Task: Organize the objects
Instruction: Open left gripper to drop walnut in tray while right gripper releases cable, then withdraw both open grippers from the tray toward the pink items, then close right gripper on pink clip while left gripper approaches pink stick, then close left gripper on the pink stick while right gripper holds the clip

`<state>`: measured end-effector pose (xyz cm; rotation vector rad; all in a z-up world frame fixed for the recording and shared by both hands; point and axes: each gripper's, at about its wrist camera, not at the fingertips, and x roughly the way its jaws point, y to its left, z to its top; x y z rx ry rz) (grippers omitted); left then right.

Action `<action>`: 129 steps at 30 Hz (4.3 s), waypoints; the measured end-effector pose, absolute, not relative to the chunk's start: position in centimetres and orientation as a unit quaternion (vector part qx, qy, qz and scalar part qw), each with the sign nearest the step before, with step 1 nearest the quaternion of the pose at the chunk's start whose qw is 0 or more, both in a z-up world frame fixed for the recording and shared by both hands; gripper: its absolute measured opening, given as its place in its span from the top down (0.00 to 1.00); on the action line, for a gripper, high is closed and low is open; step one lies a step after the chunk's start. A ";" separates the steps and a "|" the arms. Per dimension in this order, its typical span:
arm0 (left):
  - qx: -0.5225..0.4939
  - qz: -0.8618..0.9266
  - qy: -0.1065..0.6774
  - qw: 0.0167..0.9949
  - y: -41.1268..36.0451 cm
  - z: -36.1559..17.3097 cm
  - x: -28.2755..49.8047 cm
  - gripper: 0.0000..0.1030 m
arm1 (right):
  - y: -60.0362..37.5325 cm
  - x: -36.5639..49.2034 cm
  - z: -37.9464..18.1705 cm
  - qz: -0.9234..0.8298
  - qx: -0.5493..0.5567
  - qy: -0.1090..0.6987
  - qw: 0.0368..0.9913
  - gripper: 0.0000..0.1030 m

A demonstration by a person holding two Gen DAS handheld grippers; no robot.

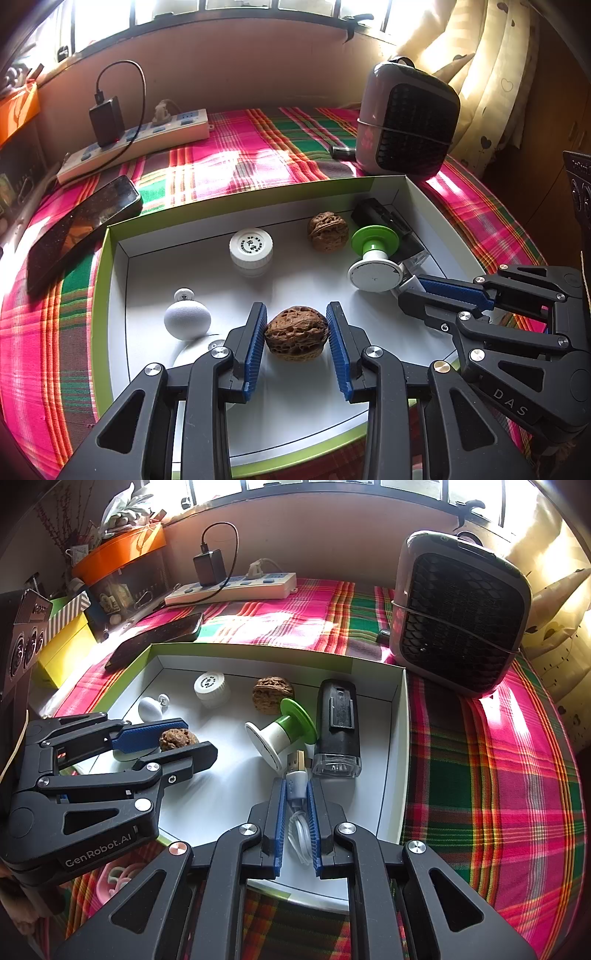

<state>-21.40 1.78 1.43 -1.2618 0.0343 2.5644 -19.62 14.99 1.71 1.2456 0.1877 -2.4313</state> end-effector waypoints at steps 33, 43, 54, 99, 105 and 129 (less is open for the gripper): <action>-0.423 0.897 0.002 0.129 1.0 3.6 -19.4 0.58 | 15.5 -17.6 3.3 -0.882 0.429 0.048 0.188 0.68; -0.407 0.905 0.000 0.125 0.4 5.0 -16.9 0.58 | 15.6 -15.6 4.5 -0.890 0.413 0.046 0.189 0.68; -0.389 0.914 -0.021 0.117 -1.3 5.9 -12.9 0.58 | 15.9 -12.6 4.9 -0.896 0.395 0.050 0.198 0.68; -0.443 0.885 -0.064 0.126 -2.6 2.1 -9.4 0.58 | 12.9 -10.3 0.7 -0.875 0.413 0.121 0.223 0.65; -0.446 0.883 -0.058 0.134 -1.9 2.0 -9.7 0.58 | 13.7 -10.5 0.8 -0.879 0.414 0.113 0.210 0.82; -0.450 0.882 -0.021 0.141 1.7 1.3 -10.7 0.57 | 15.6 -10.7 0.9 -0.882 0.419 0.087 0.198 0.82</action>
